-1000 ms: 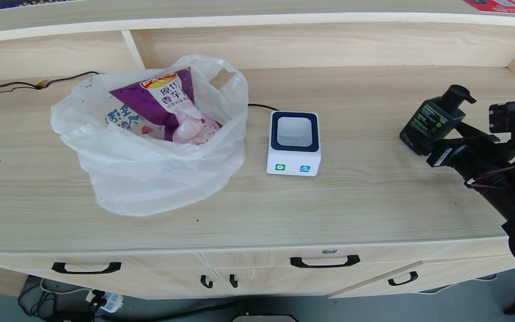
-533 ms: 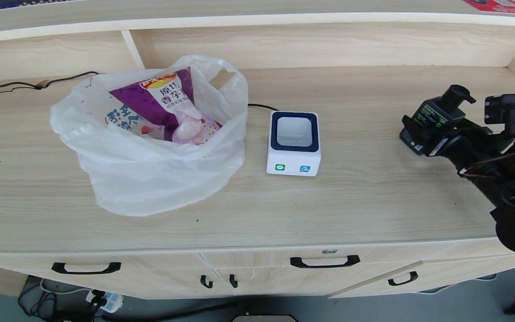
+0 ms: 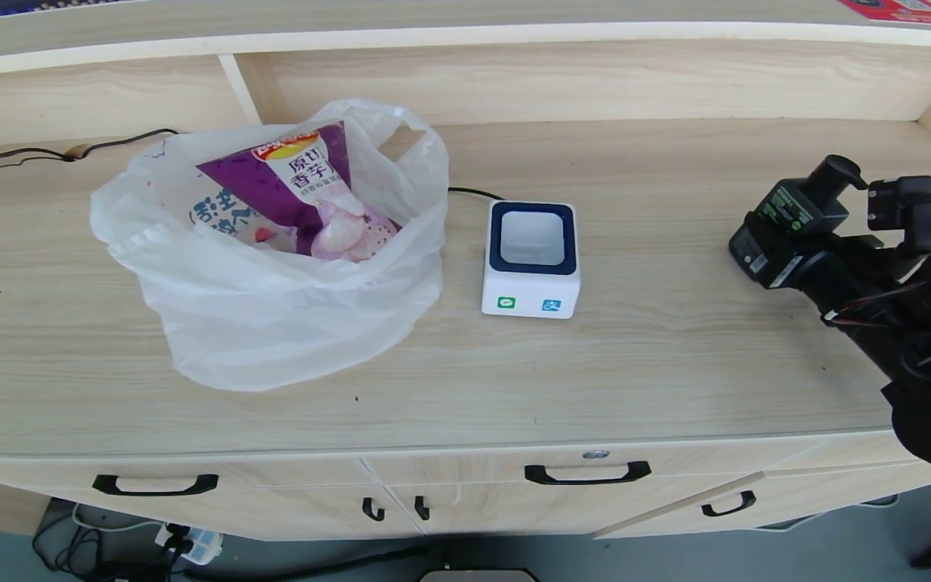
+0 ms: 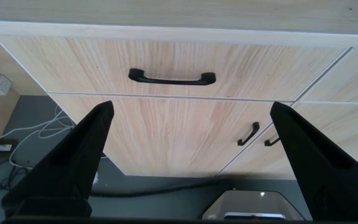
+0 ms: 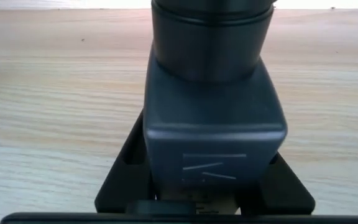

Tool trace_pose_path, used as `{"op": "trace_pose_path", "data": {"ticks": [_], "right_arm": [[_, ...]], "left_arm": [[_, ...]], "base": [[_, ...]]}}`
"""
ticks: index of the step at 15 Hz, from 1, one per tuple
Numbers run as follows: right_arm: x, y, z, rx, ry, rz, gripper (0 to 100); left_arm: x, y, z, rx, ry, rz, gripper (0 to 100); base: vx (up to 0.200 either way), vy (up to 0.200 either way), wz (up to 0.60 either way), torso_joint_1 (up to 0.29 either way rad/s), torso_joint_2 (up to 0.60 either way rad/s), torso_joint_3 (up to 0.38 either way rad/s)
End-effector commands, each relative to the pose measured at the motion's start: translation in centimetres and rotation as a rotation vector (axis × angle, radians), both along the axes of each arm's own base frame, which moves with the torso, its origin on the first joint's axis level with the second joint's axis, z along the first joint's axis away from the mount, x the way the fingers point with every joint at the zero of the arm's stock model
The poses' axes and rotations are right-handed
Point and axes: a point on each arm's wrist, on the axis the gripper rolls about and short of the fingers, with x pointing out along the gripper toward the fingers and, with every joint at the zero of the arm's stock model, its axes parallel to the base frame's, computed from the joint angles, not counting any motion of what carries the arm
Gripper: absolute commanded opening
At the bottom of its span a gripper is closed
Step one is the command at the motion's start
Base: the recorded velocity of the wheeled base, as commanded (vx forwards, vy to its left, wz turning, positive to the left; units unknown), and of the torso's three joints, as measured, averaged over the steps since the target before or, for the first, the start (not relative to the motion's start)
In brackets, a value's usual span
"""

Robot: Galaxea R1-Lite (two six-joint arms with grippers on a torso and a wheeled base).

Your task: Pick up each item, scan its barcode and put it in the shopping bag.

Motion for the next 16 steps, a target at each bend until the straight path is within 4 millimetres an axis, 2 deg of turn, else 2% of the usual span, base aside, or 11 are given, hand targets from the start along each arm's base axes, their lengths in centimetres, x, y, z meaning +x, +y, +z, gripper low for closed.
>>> {"op": "trace_pose_path", "data": {"ticks": [1, 4, 6, 8, 10, 14, 16], "right_arm": [[-1.2, 0.6, 0.4, 0.0, -0.004, 0.019, 0], [-3.1, 3.2, 2.0, 0.031, -0.042, 0.119, 0], [-7.3, 7.4, 3.1, 0.096, -0.045, 0.311, 0], [-11.4, 10.2, 3.8, 0.109, -0.056, 0.458, 0], [-14.6, 12.8, 4.7, 0.175, -0.06, 0.568, 0], [-17.3, 15.6, 5.6, 0.266, -0.04, 0.69, 0], [-18.1, 17.3, 7.4, 0.31, -0.038, 0.777, 0]], "left_arm": [[0.0, 0.0, 0.0, 0.0, 0.001, 0.0, 100], [0.0, 0.0, 0.0, 0.0, 0.001, 0.0, 100], [0.0, 0.0, 0.0, 0.0, 0.001, 0.0, 100], [0.0, 0.0, 0.0, 0.0, 0.003, 0.0, 100], [0.0, 0.0, 0.0, 0.002, 0.003, 0.0, 100], [0.0, 0.0, 0.0, 0.003, 0.003, 0.0, 100], [0.0, 0.0, 0.0, 0.002, 0.003, 0.0, 100]], "base": [[0.0, 0.0, 0.0, 0.0, 0.0, 0.0], [0.0, 0.0, 0.0, 0.0, 0.0, 0.0], [0.0, 0.0, 0.0, 0.0, 0.0, 0.0], [0.0, 0.0, 0.0, 0.0, 0.0, 0.0], [0.0, 0.0, 0.0, 0.0, 0.0, 0.0], [0.0, 0.0, 0.0, 0.0, 0.0, 0.0], [0.0, 0.0, 0.0, 0.0, 0.0, 0.0]]}}
